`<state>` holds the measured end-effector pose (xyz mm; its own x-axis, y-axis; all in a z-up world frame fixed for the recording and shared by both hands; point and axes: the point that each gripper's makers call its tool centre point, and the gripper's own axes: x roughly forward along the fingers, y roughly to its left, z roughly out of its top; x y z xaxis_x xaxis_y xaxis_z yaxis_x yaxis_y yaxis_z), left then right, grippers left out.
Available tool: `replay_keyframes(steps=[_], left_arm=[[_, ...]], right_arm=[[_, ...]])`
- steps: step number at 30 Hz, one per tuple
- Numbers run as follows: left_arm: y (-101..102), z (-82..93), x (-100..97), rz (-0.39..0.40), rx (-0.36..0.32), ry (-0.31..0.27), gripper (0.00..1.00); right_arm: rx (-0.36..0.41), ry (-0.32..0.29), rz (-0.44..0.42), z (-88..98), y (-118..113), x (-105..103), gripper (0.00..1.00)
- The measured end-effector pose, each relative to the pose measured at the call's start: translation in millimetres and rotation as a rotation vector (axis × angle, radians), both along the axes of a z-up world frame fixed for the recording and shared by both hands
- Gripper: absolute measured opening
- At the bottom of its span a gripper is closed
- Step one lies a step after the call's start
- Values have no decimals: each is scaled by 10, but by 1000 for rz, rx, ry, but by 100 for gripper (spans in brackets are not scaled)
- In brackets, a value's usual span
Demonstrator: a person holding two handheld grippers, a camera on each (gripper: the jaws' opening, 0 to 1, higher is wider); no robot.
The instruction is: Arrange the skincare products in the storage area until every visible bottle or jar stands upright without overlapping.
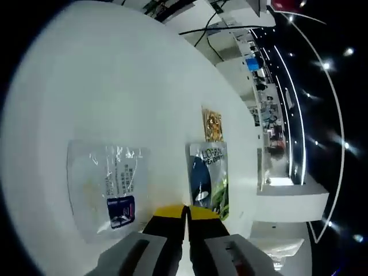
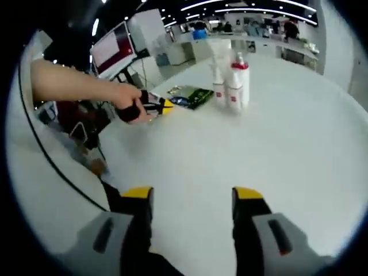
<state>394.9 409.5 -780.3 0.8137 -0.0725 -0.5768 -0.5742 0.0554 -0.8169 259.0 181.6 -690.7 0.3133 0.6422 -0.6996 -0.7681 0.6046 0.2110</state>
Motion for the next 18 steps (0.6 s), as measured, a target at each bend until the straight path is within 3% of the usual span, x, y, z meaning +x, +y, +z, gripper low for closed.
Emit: replay_keyframes(steps=[3,4,5,7,10,12,14,16,18], left_arm=[[9,91,-18,-125,47,-31,1],[48,165,1,-110,29,-68,2],[75,182,-22,-103,25,-66,2],[98,238,-74,-160,62,-95,10],[142,243,-202,-247,123,-95,15],[170,283,-274,-257,108,-117,15],[205,282,-366,-282,114,-123,15],[223,269,-442,-297,111,-127,15],[223,271,-552,-310,97,-134,15]], right_arm=[[-1,-56,125,121,462,224,56],[-10,-90,182,172,665,345,56],[-5,-112,213,212,794,425,56],[-44,-192,299,336,1178,737,56],[-82,-236,393,431,1562,1003,58],[-127,-228,459,409,1833,1190,62],[-180,-193,514,303,2055,1347,66],[-238,-201,564,182,2198,1505,68],[-302,-129,589,-40,2338,1649,74]])
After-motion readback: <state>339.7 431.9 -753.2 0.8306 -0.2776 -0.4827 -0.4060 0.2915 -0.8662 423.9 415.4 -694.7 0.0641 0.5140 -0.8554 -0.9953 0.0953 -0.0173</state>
